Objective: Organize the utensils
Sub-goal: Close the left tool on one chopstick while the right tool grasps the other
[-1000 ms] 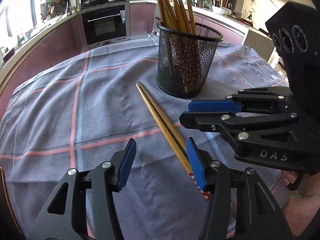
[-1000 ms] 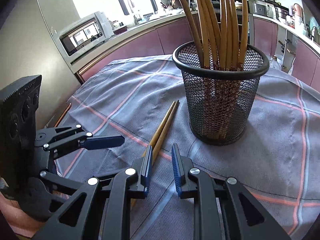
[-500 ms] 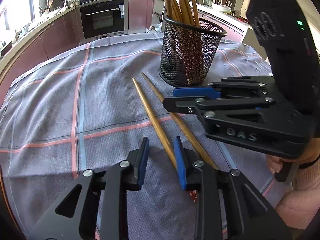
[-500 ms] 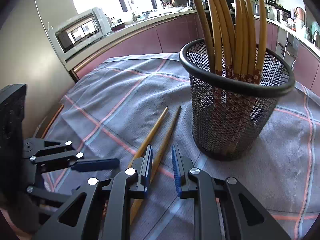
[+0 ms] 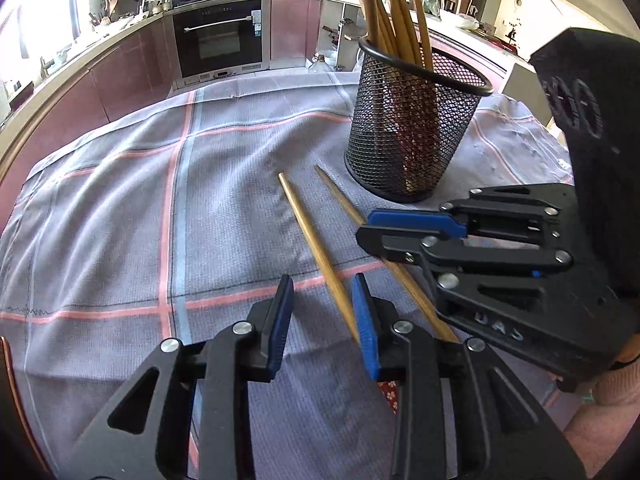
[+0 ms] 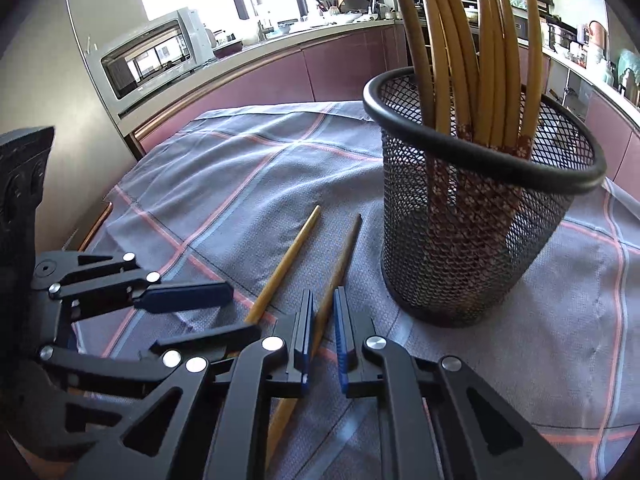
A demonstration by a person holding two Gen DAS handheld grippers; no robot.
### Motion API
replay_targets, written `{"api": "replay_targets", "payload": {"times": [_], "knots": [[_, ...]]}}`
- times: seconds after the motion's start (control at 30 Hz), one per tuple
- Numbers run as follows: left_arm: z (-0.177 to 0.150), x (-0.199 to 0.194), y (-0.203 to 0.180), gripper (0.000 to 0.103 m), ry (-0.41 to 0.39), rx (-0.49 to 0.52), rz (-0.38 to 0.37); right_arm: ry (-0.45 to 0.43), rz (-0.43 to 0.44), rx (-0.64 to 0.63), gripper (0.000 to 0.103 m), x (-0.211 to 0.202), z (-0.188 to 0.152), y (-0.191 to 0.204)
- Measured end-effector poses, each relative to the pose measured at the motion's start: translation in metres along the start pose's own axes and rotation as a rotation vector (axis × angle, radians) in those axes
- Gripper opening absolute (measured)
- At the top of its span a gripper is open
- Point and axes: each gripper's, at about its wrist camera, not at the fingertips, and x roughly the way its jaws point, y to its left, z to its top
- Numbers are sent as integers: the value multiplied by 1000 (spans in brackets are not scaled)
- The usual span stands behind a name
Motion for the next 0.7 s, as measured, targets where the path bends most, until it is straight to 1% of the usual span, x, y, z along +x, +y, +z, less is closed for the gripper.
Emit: {"api": "replay_targets", "payload": {"times": [0.13, 0.2, 0.3, 0.4, 0.5, 0.53, 0.7], "knots": [[5, 4, 1, 27, 4, 1, 5, 12, -5, -11, 8, -5, -4, 0], [8, 6, 2, 27, 6, -4, 3, 19, -18, -15, 10, -5, -3, 0], [12, 10, 2, 24, 7, -10, 10, 18, -33, -25, 9, -2, -1, 2], [12, 10, 2, 21, 7, -19, 22, 15, -24, -17, 9, 0, 0, 0], [12, 11, 2, 17, 5, -29, 28, 15, -16, -12, 9, -1, -1, -2], [12, 11, 2, 14, 5, -33, 28, 14, -14, -13, 8, -3, -2, -3], [11, 10, 2, 11, 0, -49, 25, 6, 7, -2, 7, -8, -3, -5]]}}
